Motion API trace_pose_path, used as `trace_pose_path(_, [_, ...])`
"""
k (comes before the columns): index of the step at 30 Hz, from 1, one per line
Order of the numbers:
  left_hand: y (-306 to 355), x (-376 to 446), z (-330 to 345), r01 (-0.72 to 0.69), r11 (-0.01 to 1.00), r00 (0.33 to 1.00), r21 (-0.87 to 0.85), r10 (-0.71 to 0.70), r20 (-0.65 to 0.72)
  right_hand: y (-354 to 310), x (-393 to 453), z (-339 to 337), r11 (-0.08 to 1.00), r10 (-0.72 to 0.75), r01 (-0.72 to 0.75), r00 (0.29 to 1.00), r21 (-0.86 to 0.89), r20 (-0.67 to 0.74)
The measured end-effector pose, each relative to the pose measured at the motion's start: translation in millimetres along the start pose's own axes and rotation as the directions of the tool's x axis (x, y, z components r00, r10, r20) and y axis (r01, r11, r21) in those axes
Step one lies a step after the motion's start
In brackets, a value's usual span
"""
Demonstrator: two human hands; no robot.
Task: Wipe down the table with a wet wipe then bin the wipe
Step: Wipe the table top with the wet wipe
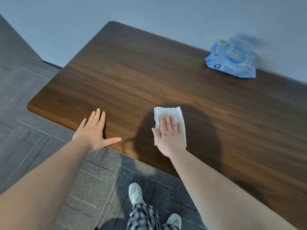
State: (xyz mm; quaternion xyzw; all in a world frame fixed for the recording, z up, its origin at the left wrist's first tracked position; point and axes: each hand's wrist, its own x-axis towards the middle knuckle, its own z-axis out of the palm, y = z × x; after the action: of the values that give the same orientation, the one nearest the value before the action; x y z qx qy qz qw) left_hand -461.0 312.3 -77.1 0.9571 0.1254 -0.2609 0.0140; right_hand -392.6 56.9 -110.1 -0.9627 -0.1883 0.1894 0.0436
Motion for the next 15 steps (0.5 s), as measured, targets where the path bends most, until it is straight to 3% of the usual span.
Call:
trace_pose_path(4, [-40.3, 4.8, 7.9, 0.068, 0.997, 0.997, -0.036, -0.069, -0.031, -75.9, 32.8, 2.1, 0.988, -0.156, 0.156, 0.988, -0.016, 0.005])
trace_pose_path(11, [-57.9, 6.1, 13.2, -0.020, 0.980, 0.995, -0.199, 0.000, -0.099, -169.5, 76.4, 6.4, 0.944, -0.327, 0.327, 0.945, -0.032, 0.004])
trace_pose_path(15, [-60.5, 8.4, 12.9, -0.017, 0.976, 0.997, -0.219, -0.001, -0.083, -189.6, 84.9, 9.2, 0.912, -0.402, 0.399, 0.916, -0.096, -0.014])
